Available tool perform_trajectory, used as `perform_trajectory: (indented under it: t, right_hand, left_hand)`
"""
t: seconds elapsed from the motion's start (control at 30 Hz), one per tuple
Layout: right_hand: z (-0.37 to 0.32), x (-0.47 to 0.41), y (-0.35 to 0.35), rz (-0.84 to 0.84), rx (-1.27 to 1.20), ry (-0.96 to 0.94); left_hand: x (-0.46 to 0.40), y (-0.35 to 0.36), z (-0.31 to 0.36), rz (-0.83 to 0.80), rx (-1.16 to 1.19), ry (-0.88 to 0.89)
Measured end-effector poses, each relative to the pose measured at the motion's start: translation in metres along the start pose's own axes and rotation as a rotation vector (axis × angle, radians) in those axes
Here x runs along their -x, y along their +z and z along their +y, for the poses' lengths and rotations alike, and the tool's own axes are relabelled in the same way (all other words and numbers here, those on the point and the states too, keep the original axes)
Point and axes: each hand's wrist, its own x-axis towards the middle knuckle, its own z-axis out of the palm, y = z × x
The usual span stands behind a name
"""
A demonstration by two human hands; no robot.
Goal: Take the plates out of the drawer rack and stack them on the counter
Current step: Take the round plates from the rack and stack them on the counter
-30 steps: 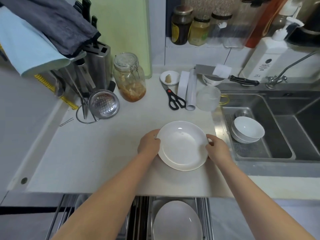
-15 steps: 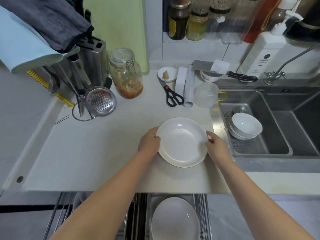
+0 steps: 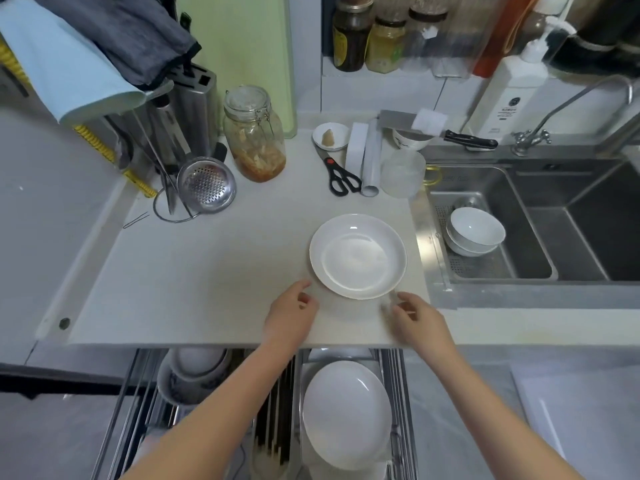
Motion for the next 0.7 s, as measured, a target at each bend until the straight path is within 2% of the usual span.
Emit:
perform_trajectory:
  t: [0.13,0.27,0.5,0.7]
  right_hand:
    - [0.029,0.049,0.019,-0.076,0.067,-0.031]
    - [0.065,0.078,0.039,-0.180,0.273,0.024]
    - [0.116,0.090,0.067,-0.360,0.576,0.094]
    - [0.145,0.080,0.097,-0.398,0.643,0.240]
  left_hand:
    - [0.062,0.008,-0.030,-0.033,-0.158,0.070]
    - [0.092,0.016,-0.073,-0.126,-0.358,0.081]
    - [0.087,0.039,-0.128,-0.278,-0.678,0.024]
    - [0.071,0.068,-0.153,-0.362,-0.796,-0.081]
